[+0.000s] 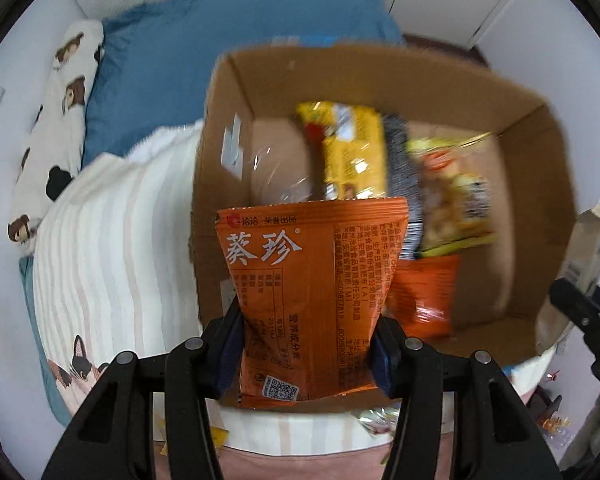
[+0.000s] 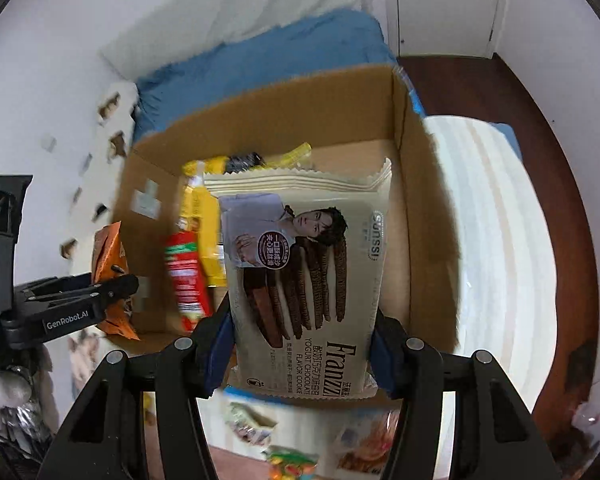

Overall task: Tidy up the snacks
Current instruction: 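Carry both packs into the box and open both tools to release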

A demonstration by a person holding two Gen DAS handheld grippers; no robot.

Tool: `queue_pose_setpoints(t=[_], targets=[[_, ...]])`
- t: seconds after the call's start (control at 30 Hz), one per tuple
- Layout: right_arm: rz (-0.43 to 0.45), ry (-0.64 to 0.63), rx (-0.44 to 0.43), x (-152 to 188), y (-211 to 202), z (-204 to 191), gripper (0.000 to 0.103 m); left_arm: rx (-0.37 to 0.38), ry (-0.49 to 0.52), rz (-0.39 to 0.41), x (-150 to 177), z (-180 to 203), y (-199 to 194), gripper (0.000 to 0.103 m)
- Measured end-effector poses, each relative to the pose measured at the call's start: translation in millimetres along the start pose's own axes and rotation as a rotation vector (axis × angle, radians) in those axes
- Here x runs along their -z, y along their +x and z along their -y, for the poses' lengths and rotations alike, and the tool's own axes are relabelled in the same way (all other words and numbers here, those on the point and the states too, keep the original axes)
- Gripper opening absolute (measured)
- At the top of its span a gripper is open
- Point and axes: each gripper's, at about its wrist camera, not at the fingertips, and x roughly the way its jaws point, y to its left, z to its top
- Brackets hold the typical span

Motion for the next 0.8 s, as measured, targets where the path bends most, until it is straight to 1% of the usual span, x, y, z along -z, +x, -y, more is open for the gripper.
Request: queue_pose_setpoints(t=[0.03,0.17,0.2,0.27,0.3,0.33,0.37,0.4,0.43,0.47,0.5,0.53,0.7,0.8], targets=[[-0.013,0.0,0.01,0,11,-2,0.06,-0.014,0.004,-0.017,-3,-1,11,0.05],[-0.071,-0.002,0.028,-8,44,0,0.06,-0.047,0.009,-0.064,0,2,30,0.051],[-0.084,-0.004,0.031,-8,50,0,0.061,-0.051,0.005,-0.071,1,1,34,0.051],[-0.146,-0.008,0.037,-9,67,1,0.062,-0.032,-0.018,-0.09,3,-2,41,0.051],[-0.181,-0.006,0.033,-5,75,2,0.071,-0.016,-0.027,-0.093,2,-4,45,0.052],[-0.204,-0.004,0.032,-1,80,4,0.083,-0.001,-0.037,-0.09,1,-6,47,0.055],[-0.209,-0.005,0.027,0,82,3,0.083,0.006,-0.04,-0.082,0,-8,48,0.064],[-0.212,-0.012,0.04,1,83,2,0.086,0.016,-0.038,-0.07,0,-7,45,0.07],[-0.212,-0.016,0.045,2,83,0,0.089,0.024,-0.034,-0.055,0,-5,42,0.082],[-0.213,-0.017,0.046,2,83,-2,0.091,0.037,-0.034,-0.04,0,-3,40,0.089],[-0.211,-0.022,0.045,3,82,-4,0.093,0.04,-0.035,-0.038,0,-3,37,0.092],[-0.207,-0.022,0.053,3,82,-5,0.095,0.048,-0.038,-0.036,2,0,35,0.094],[-0.169,-0.016,0.063,3,71,-7,0.096,0.082,-0.063,-0.025,5,-1,26,0.094],[-0.142,-0.023,0.077,5,65,-8,0.096,0.107,-0.081,-0.015,10,1,11,0.094]])
